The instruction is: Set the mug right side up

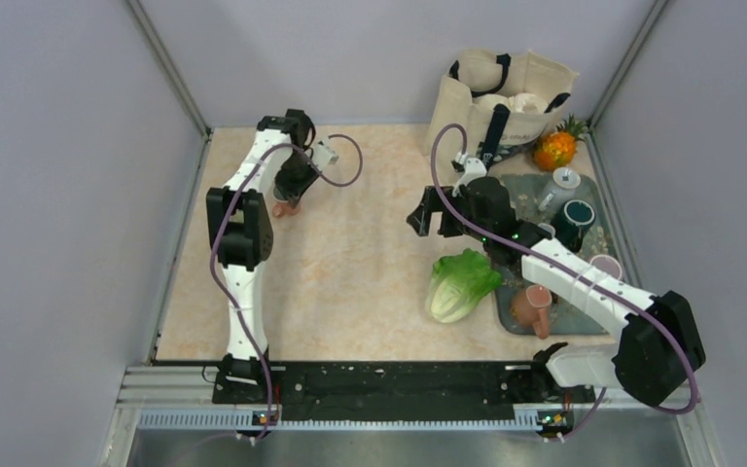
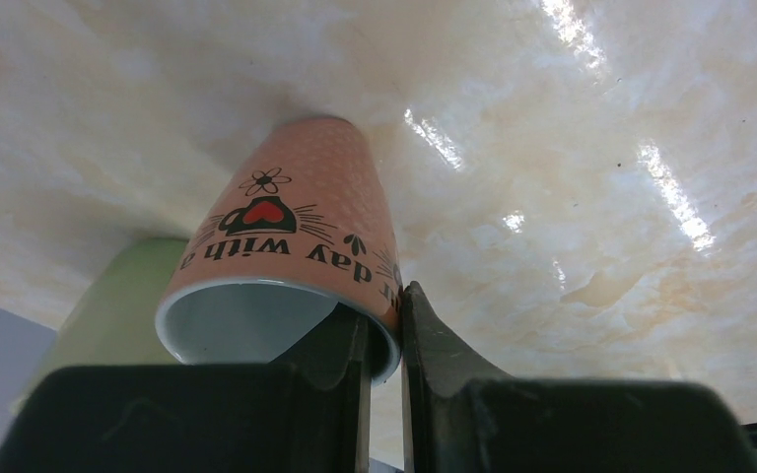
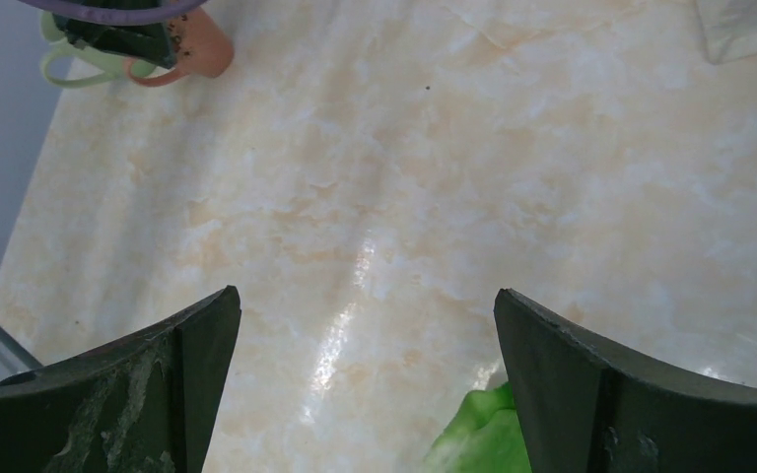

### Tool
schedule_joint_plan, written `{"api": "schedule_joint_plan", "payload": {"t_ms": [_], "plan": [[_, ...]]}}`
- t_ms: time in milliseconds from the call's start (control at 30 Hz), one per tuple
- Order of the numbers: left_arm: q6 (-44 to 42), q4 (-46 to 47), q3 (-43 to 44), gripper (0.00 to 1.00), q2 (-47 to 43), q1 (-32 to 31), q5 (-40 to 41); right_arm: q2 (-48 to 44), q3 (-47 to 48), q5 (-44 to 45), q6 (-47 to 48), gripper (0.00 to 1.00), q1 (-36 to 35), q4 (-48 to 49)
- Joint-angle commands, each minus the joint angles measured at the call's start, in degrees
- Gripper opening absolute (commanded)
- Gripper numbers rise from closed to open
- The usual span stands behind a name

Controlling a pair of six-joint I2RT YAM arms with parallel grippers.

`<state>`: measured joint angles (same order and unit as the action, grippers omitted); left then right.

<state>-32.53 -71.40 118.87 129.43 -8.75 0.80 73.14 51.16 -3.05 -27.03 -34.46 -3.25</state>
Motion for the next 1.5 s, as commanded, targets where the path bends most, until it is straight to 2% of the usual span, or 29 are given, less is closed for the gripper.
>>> {"api": "schedule_joint_plan", "payload": {"t_ms": [0, 167, 200, 300, 333, 500, 600, 667, 833, 1033, 1167, 1333, 1400, 1467], "plan": [[-2.0, -2.9, 3.5, 0.0, -0.1, 0.5, 2.9, -3.2, 3.3, 5.9, 2.8, 0.99, -0.6, -3.6], [-2.7, -3.2, 3.6, 0.01, 1.0, 1.1, 1.5, -4.5, 4.6, 10.0, 5.1, 0.99, -0.6, -7.2], [-2.7, -3.3, 3.6, 0.08, 1.2, 1.1, 1.4, -4.7, 4.9, 11.1, 5.4, 0.99, -0.6, -8.1], [-2.1, -2.0, 3.6, 0.38, 0.7, 1.4, 1.6, -5.5, 5.7, 16.0, 6.0, 0.99, -0.5, -10.8], [-1.9, -1.3, 3.5, 0.44, 0.2, 1.4, 1.9, -6.0, 5.9, 18.2, 6.6, 0.99, -0.5, -11.7], [-1.0, 5.0, 1.6, 0.55, -5.4, 1.2, 0.7, -7.8, 6.0, 26.3, 10.8, 0.99, 2.7, -15.1], [0.0, 7.1, 0.7, 0.6, -9.2, 1.1, -0.5, -9.0, 4.5, 28.0, 10.8, 0.99, 9.3, -16.3], [1.1, 8.2, 0.1, 0.67, -12.3, 1.1, -3.1, -9.6, 3.0, 28.2, 10.7, 0.99, 14.0, -17.1], [2.9, 8.7, -4.7, 0.7, -21.0, 0.9, -9.8, -10.1, -1.2, 26.5, 10.0, 0.98, 23.5, -17.8], [3.9, 12.1, -16.7, 0.71, -31.6, 0.8, -20.1, -5.9, -2.8, 25.0, 11.8, 0.99, 28.2, -16.4], [4.2, 12.9, -21.6, 0.71, -35.3, 0.7, -22.6, -1.6, -2.0, 27.0, 11.9, 0.99, 29.2, -16.7], [4.8, 12.5, -23.2, 0.71, -36.1, 0.7, -23.8, 3.1, -2.3, 26.7, 10.9, 0.98, 29.2, -16.7], [4.8, 12.2, -23.2, 0.71, -36.2, 0.7, -24.6, 5.3, -2.3, 26.9, 10.9, 0.95, 29.2, -16.5], [4.8, 12.1, -23.4, 0.71, -36.3, 0.7, -24.9, 6.8, -2.4, 27.8, 11.2, 0.88, 29.3, -15.9]]}}
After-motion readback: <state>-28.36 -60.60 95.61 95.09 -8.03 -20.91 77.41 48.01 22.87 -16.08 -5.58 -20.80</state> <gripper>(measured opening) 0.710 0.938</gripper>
